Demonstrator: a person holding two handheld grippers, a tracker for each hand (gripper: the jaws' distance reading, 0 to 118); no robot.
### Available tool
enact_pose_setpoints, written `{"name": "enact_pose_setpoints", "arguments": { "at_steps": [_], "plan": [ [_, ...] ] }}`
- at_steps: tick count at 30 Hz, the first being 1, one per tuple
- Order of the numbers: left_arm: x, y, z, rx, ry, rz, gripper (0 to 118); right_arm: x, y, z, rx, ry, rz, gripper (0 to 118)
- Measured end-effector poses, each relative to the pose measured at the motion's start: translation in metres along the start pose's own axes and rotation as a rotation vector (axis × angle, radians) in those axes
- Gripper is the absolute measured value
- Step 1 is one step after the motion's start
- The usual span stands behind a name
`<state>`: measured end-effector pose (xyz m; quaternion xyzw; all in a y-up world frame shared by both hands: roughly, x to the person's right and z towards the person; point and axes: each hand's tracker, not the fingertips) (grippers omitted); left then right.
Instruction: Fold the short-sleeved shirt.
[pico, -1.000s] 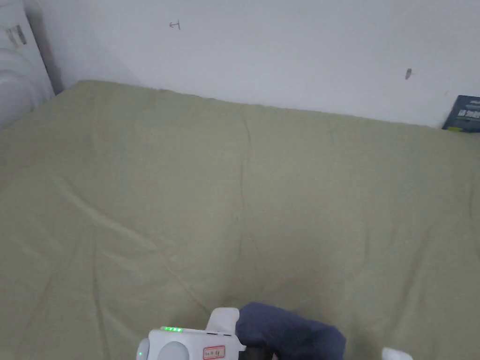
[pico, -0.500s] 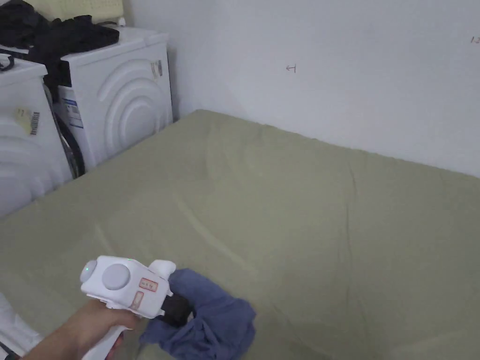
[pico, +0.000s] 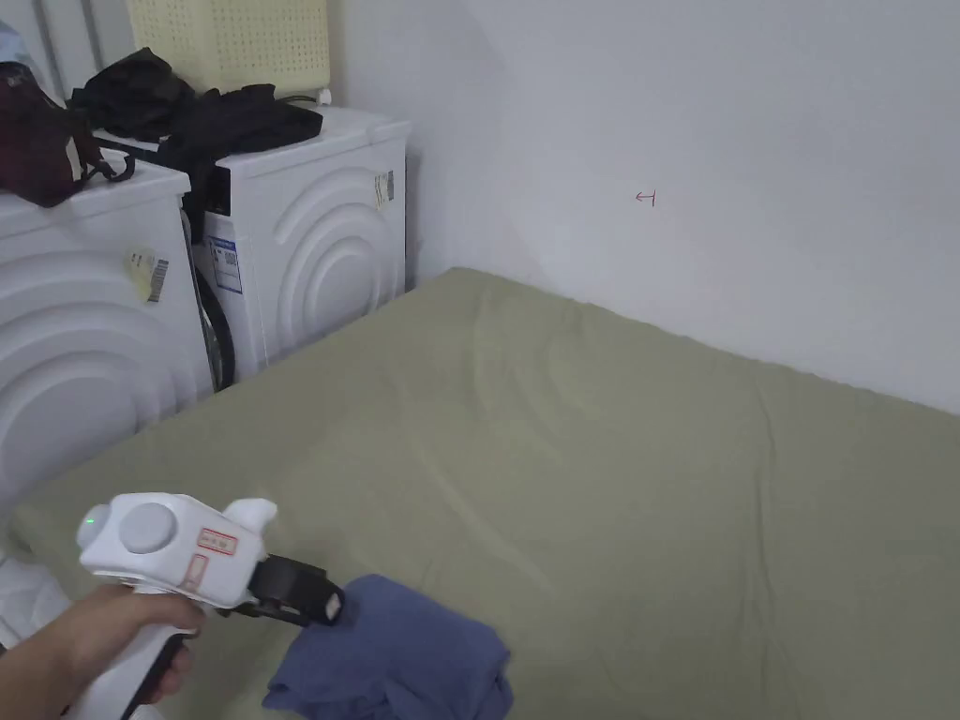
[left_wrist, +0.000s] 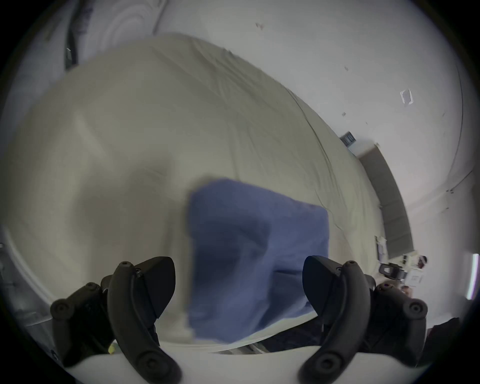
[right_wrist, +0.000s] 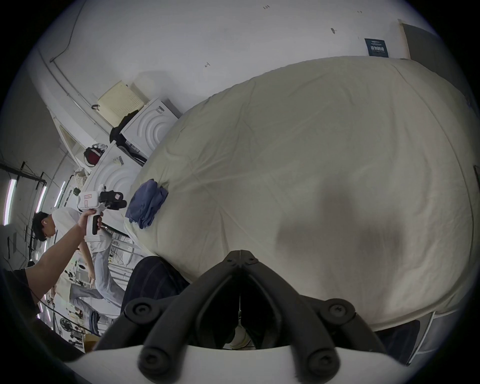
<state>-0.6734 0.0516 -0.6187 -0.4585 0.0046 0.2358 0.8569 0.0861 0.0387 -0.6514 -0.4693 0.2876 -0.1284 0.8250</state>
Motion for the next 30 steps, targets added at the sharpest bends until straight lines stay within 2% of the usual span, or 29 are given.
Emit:
{"name": "enact_pose_setpoints", "arguments": {
  "at_steps": [1, 2, 3, 4, 5, 7, 8, 11, 12, 15, 16, 20, 23, 26, 30],
  "plan": [
    [-0.007, 0.000, 0.013, 0.022, 0.069, 0.030, 103, -0.002, 0.000, 0.002, 0.006, 0.002, 0.006, 1],
    [-0.012, -0.001, 0.022, 0.050, 0.123, 0.058, 97, -0.003, 0.000, 0.004, 0.011, 0.001, 0.015, 1],
    [-0.017, -0.002, 0.031, 0.076, 0.172, 0.087, 75, -0.005, 0.000, 0.007, 0.020, 0.000, 0.024, 1],
    [-0.005, -0.011, 0.042, 0.094, 0.183, 0.128, 27, -0.007, -0.001, 0.011, 0.033, -0.002, 0.032, 1],
    [0.001, -0.014, 0.045, 0.115, 0.211, 0.153, 10, -0.006, -0.001, 0.014, 0.047, -0.007, 0.043, 1],
    [0.044, -0.020, 0.047, 0.157, 0.395, -0.039, 10, -0.009, 0.002, 0.025, 0.099, -0.039, 0.081, 1],
    [0.066, -0.025, 0.048, 0.176, 0.442, -0.098, 10, -0.010, 0.004, 0.032, 0.124, -0.058, 0.098, 1],
    [0.168, -0.043, 0.047, 0.344, 0.373, -0.300, 10, -0.017, 0.017, 0.059, 0.266, -0.175, 0.185, 1],
    [0.183, -0.042, 0.040, 0.421, 0.337, -0.337, 10, -0.020, 0.022, 0.070, 0.320, -0.205, 0.215, 1],
    [0.291, -0.060, 0.044, 0.623, 0.257, -0.452, 10, -0.029, 0.039, 0.108, 0.510, -0.270, 0.271, 1],
    [0.328, -0.067, 0.049, 0.706, 0.232, -0.480, 10, -0.032, 0.045, 0.122, 0.580, -0.291, 0.279, 1],
    [0.426, -0.086, 0.061, 0.815, 0.039, -0.510, 10, -0.040, 0.067, 0.167, 0.745, -0.380, 0.337, 1],
    [0.478, -0.107, 0.075, 0.922, 0.022, -0.591, 10, -0.041, 0.079, 0.191, 0.829, -0.433, 0.402, 1],
    [0.498, -0.117, 0.086, 0.943, 0.030, -0.604, 10, -0.042, 0.085, 0.206, 0.861, -0.413, 0.409, 1],
    [0.495, -0.117, 0.093, 0.953, 0.037, -0.601, 9, -0.046, 0.084, 0.215, 0.902, -0.402, 0.438, 1]
  ]
}}
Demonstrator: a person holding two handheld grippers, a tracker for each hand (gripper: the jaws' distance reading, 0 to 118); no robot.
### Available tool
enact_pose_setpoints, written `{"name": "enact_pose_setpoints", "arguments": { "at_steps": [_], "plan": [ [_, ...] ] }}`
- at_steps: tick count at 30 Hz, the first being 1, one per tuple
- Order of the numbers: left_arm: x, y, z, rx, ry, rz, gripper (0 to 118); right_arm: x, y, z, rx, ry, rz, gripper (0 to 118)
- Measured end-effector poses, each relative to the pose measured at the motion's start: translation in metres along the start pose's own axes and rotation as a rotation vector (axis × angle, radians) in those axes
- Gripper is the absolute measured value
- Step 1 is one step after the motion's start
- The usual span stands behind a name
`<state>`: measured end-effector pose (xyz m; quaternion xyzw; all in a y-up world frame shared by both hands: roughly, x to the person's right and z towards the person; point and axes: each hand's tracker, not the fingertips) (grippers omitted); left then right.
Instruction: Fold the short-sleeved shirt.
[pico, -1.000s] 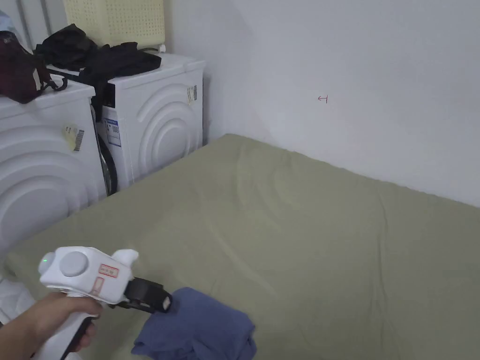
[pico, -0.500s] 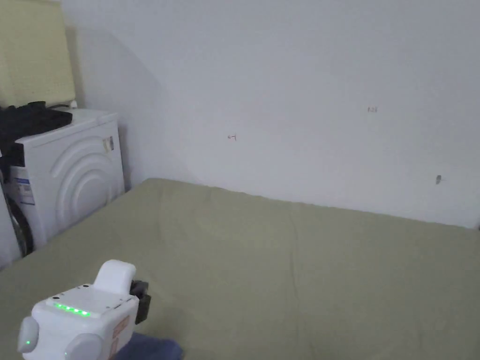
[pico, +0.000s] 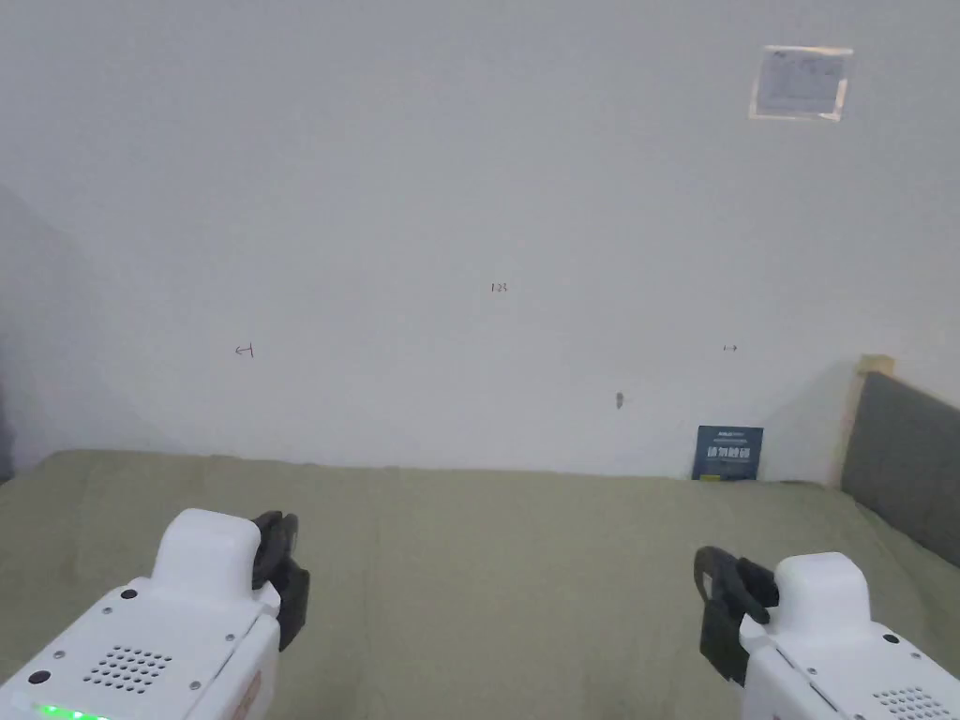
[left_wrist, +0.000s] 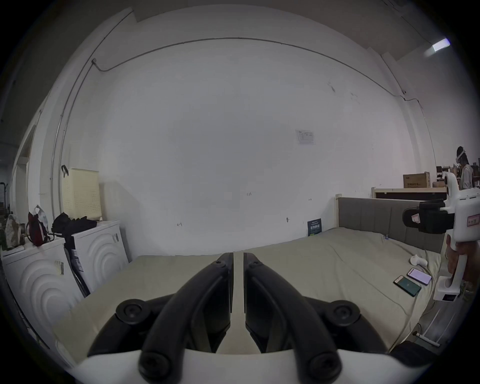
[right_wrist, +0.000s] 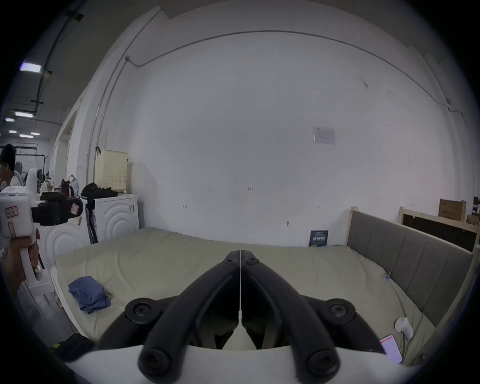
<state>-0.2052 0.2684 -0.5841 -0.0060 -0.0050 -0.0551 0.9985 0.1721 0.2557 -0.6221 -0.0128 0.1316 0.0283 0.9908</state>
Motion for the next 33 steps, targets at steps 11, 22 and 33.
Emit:
{"name": "enact_pose_setpoints", "arguments": {
  "at_steps": [11, 22, 33],
  "plan": [
    [-0.014, 0.007, -0.009, -0.004, 0.037, 0.023, 10, -0.010, 0.011, -0.005, 0.044, -0.032, 0.061, 1],
    [-0.014, 0.005, -0.006, -0.003, 0.046, 0.036, 11, -0.010, 0.008, -0.003, 0.048, -0.038, 0.061, 2],
    [-0.011, -0.003, -0.008, -0.015, 0.049, 0.046, 118, -0.018, 0.003, -0.006, 0.036, -0.086, 0.116, 118]
  ]
}}
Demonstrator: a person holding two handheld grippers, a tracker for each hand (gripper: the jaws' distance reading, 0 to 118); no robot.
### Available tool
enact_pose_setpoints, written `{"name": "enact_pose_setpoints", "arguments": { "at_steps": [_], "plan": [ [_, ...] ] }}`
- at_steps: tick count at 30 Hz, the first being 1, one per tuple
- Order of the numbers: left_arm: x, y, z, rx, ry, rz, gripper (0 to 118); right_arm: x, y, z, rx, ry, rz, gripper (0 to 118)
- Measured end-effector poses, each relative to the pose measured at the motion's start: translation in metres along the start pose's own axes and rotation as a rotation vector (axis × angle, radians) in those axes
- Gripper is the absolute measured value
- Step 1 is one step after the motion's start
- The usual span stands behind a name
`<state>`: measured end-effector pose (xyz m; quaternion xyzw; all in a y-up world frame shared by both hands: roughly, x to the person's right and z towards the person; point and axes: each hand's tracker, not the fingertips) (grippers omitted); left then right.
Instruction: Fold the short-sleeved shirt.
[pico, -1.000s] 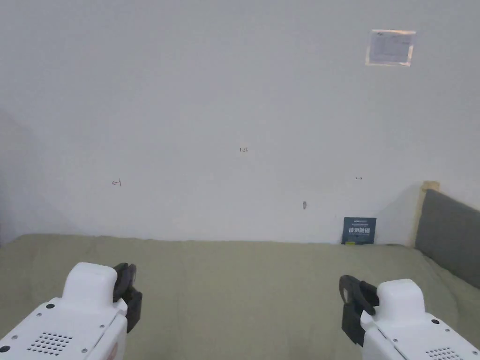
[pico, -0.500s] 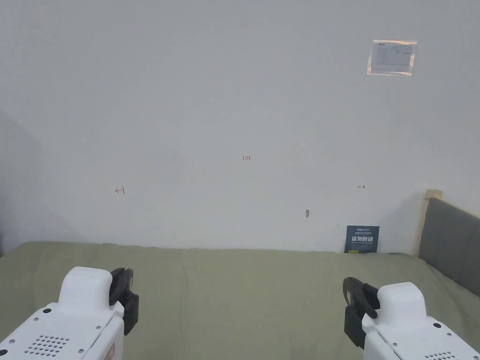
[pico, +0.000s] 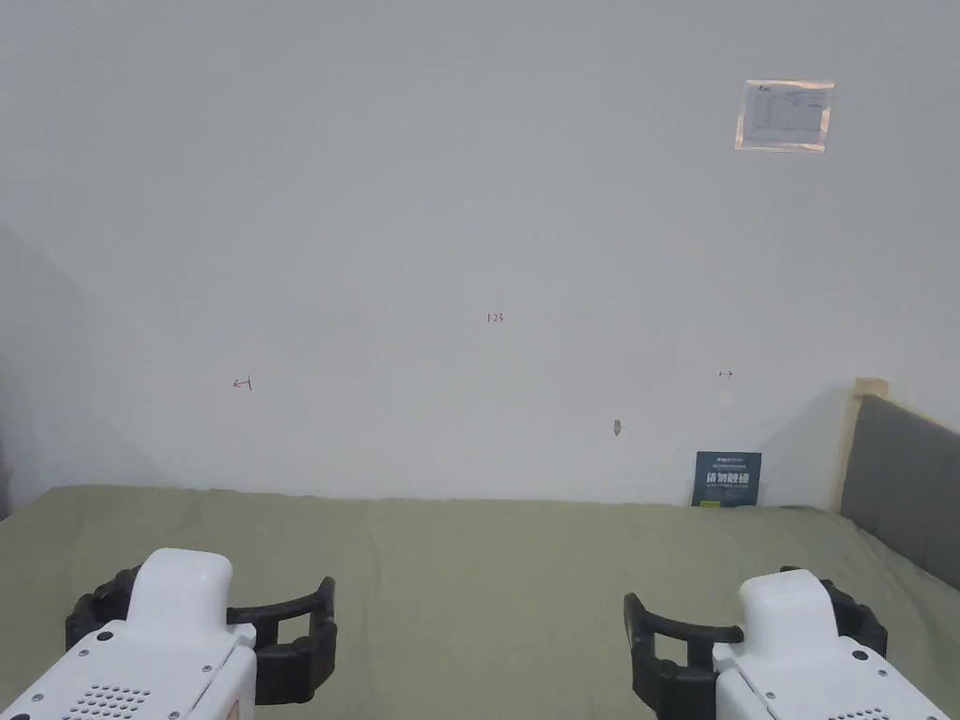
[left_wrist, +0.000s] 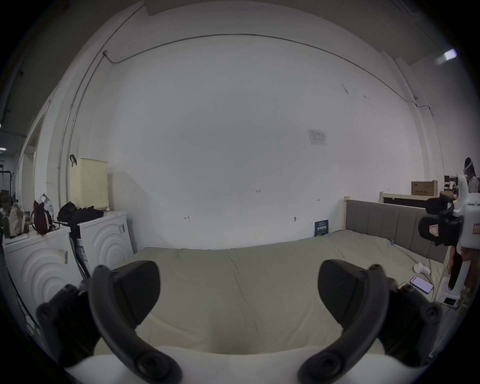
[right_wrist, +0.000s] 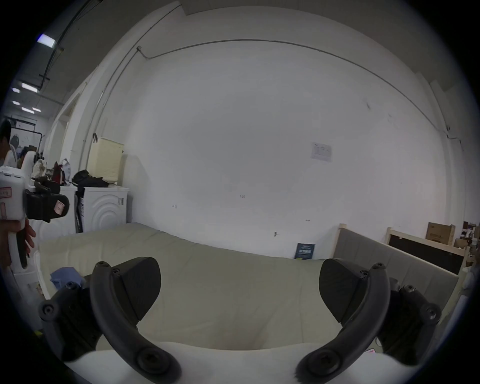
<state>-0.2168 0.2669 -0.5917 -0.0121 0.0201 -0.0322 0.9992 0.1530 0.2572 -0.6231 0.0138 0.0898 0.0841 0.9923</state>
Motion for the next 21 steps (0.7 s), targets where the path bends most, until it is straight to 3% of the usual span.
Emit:
{"name": "enact_pose_setpoints", "arguments": {
  "at_steps": [2, 4, 7, 10, 12, 21],
  "plan": [
    [-0.002, 0.001, -0.001, -0.005, 0.001, 0.004, 118, 0.001, 0.003, -0.001, -0.012, -0.012, -0.017, 118],
    [-0.003, 0.002, -0.002, -0.004, 0.001, 0.012, 118, 0.004, 0.005, -0.003, -0.030, -0.005, -0.088, 118],
    [-0.003, 0.003, 0.000, 0.003, 0.005, 0.018, 118, 0.007, 0.011, -0.002, -0.049, 0.055, -0.158, 118],
    [-0.004, 0.003, -0.001, 0.003, 0.007, 0.023, 118, 0.002, 0.018, -0.003, -0.094, -0.044, -0.214, 118],
    [-0.003, 0.004, -0.001, 0.000, 0.009, 0.024, 118, 0.001, 0.023, -0.007, -0.150, -0.093, -0.228, 118],
    [-0.001, 0.001, -0.002, -0.010, 0.006, 0.028, 118, -0.002, 0.029, -0.005, -0.162, -0.105, -0.218, 118]
  ]
}}
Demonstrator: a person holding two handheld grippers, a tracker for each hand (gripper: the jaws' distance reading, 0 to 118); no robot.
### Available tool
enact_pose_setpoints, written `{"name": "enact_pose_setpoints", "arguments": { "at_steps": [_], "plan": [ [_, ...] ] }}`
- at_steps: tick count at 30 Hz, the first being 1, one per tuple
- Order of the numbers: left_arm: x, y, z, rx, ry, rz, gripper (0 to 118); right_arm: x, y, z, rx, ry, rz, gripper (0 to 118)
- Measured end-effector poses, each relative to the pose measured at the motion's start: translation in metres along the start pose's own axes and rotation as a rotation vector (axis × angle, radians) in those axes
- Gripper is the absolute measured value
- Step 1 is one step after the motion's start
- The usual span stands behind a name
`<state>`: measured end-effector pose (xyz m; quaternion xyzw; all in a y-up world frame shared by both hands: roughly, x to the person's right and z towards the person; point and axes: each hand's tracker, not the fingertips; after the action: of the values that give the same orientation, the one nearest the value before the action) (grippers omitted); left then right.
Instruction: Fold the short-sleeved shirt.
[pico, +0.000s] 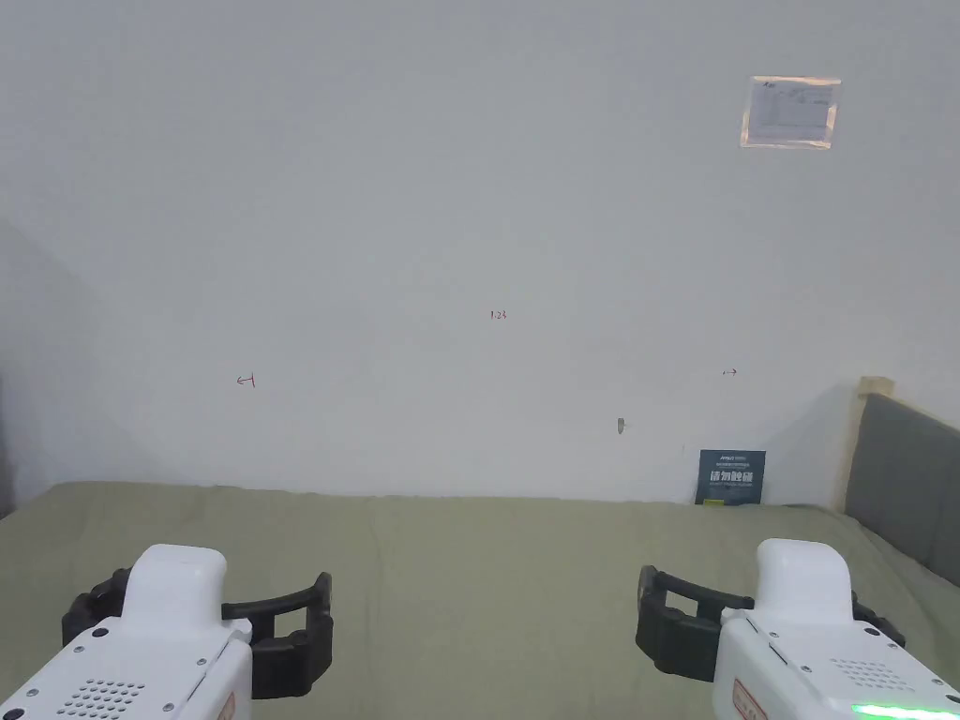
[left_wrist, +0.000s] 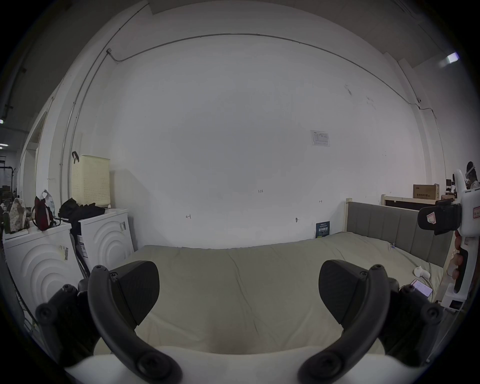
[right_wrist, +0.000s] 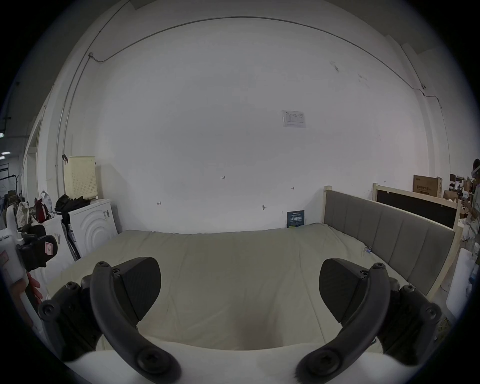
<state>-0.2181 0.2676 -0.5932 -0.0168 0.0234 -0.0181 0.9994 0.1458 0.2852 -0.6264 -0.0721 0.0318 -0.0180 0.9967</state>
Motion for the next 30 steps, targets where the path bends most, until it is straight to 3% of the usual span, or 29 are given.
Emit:
{"name": "enact_pose_setpoints", "arguments": {
  "at_steps": [5, 9, 17, 21, 25, 30],
  "plan": [
    [0.001, 0.000, 0.001, -0.003, -0.001, 0.005, 118, 0.002, 0.000, 0.001, 0.021, 0.028, -0.014, 118],
    [0.000, -0.001, 0.000, -0.003, 0.001, 0.007, 118, 0.011, 0.001, -0.004, -0.002, 0.078, -0.088, 118],
    [-0.001, 0.001, 0.002, -0.001, 0.004, 0.006, 118, 0.008, 0.000, 0.003, 0.016, 0.048, -0.029, 118],
    [-0.002, 0.000, 0.002, -0.001, 0.006, 0.011, 118, 0.005, -0.006, 0.002, 0.063, 0.027, 0.066, 118],
    [-0.001, 0.001, 0.003, 0.001, 0.004, 0.008, 118, 0.012, -0.009, 0.003, 0.074, 0.141, 0.054, 118],
    [0.001, 0.001, 0.004, 0.006, 0.003, 0.005, 118, 0.007, -0.009, 0.004, 0.091, 0.103, 0.101, 118]
  ]
}}
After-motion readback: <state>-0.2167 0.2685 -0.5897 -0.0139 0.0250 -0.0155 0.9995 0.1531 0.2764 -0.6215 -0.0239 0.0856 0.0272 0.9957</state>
